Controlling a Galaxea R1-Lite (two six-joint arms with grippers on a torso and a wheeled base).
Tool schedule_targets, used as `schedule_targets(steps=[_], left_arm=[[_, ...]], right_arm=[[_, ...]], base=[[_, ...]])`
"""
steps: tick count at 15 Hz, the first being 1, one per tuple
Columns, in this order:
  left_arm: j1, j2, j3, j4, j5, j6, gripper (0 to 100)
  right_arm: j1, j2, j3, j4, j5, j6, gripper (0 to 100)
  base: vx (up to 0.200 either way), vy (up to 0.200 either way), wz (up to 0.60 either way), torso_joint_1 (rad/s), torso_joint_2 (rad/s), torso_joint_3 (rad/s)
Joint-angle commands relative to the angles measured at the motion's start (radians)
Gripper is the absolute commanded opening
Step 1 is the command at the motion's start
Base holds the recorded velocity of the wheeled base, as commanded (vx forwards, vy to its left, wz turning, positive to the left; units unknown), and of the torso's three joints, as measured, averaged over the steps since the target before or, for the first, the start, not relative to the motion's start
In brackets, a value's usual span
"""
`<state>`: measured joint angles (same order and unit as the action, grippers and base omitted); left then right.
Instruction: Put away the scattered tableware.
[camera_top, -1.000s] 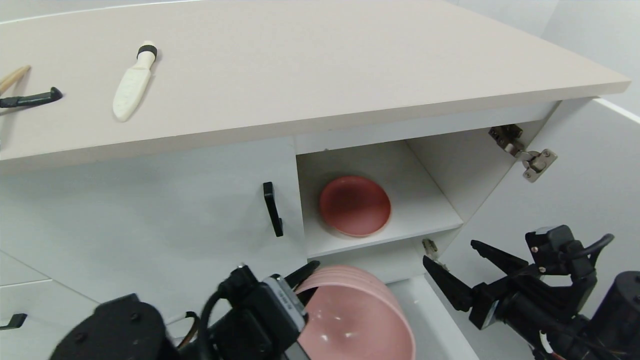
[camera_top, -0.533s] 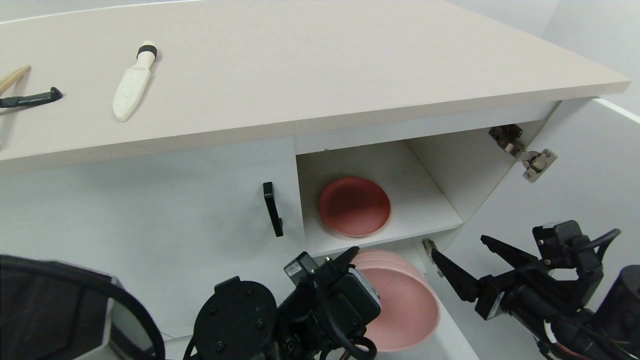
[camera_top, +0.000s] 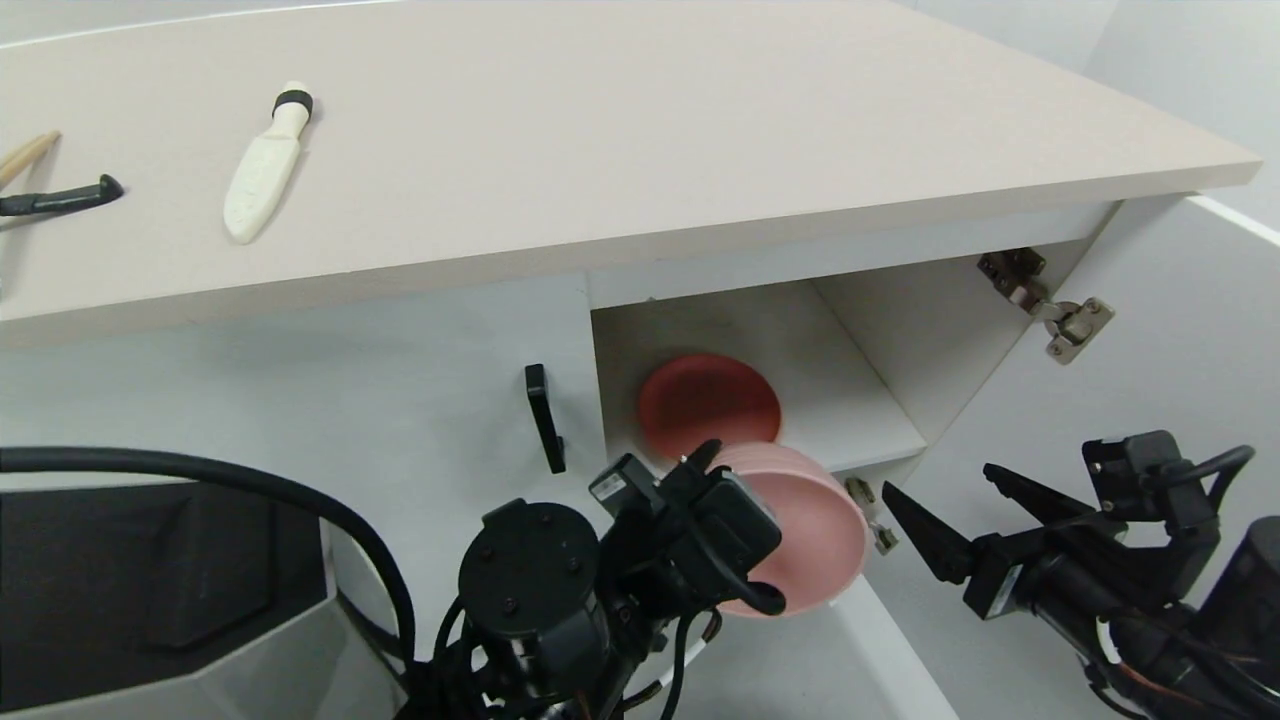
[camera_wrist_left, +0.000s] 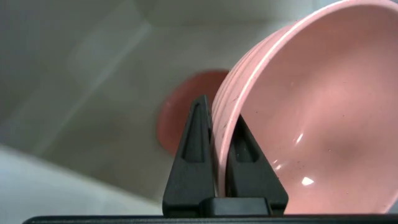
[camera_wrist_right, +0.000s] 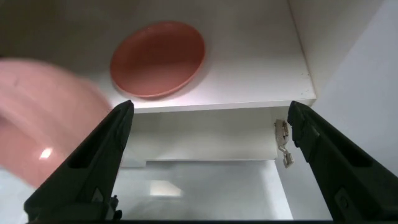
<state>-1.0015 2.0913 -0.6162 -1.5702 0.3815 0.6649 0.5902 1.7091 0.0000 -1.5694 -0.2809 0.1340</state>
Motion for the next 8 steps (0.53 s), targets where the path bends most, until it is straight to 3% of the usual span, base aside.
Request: schedule_targets(steps=[1, 8], left_arm=[[0.004, 0.069, -0.105, -0.001, 0.037, 0.012, 0], [0.003, 0.113, -0.22, -0.001, 0.096, 0.007, 0]], right_arm=[[0.0, -0.031, 0.0, -0.001, 0.0, 0.001, 100], [0.007, -0.065, -0.002, -0.001, 0.0, 0.001, 100]], base=[[0.0, 0.0, 0.0, 0.0, 0.0, 0.0], [0.0, 0.0, 0.0, 0.0, 0.0, 0.0]])
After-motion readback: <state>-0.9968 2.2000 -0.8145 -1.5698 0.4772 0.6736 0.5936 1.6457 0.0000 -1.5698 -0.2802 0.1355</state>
